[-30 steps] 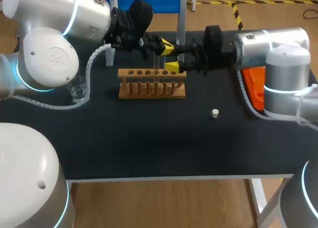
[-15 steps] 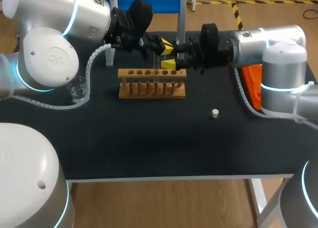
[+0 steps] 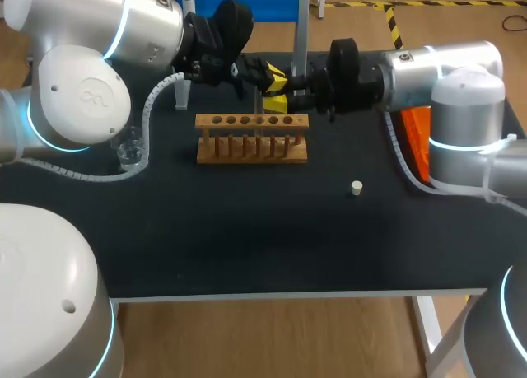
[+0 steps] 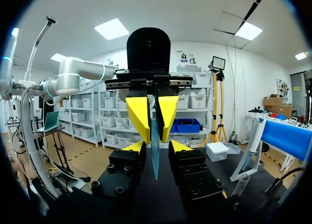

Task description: Invert the test tube, pick up the pipette, mount the tip to pipette, aspirate from beaker and dispense into the tube, eject the tip, return the pipette, and cap with the stopper.

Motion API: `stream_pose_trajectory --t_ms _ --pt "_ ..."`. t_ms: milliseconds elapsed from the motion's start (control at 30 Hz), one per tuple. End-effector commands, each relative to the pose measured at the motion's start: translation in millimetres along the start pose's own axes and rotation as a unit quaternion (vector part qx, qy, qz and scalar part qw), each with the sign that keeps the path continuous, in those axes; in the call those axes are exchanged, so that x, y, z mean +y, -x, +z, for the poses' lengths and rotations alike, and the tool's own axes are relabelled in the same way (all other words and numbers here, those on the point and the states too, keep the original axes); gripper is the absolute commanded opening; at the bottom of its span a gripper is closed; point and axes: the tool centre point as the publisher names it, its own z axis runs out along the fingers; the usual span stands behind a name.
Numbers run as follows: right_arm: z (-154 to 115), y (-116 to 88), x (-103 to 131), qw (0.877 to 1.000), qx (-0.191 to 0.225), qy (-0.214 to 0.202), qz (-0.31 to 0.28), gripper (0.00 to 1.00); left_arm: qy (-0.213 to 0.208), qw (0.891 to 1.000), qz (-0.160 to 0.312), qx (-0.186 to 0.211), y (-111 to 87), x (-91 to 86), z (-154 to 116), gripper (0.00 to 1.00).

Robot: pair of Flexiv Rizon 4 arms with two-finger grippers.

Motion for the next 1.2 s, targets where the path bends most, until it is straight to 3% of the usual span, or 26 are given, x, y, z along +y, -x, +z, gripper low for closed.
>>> stream_pose_trajectory --t_ms 33,200,300,333,633,667,700,967,1200 --pt "0 0 0 1.0 0.002 0.002 -0.001 0.28 0.002 1.0 0.0 0.001 0.0 -0.3 -1 0.0" --pt "0 -2 0 1.0 0.003 0.004 0.0 0.26 0.002 1.0 0.0 0.001 0.0 -0.3 -1 0.0" --pt "-1 -2 0 1.0 0.003 0.006 0.001 0.11 0.002 1.0 0.0 0.001 0.0 -0.3 -1 0.0" --pt "-1 -3 -1 1.0 0.003 0.007 0.001 0.0 0.002 1.0 0.0 0.001 0.0 -0.3 -1 0.0" --pt "-2 -3 -2 1.0 0.003 0.009 0.003 0.0 0.002 1.0 0.0 0.001 0.0 -0.3 -1 0.0" --pt "-2 -3 -2 1.0 0.003 0.009 0.003 0.0 0.002 1.0 0.0 0.001 0.0 -0.3 -1 0.28" --pt "-2 -3 -2 1.0 0.002 0.009 0.003 0.0 0.002 1.0 0.0 0.001 0.0 -0.3 -1 1.0" --pt "-10 -7 -6 1.0 0.001 0.007 0.003 0.0 0.002 1.0 0.0 0.001 0.0 -0.3 -1 1.0" --pt "-34 -18 -15 1.0 0.0 0.005 0.002 0.0 0.002 1.0 0.0 0.001 0.0 -0.3 -1 1.0"
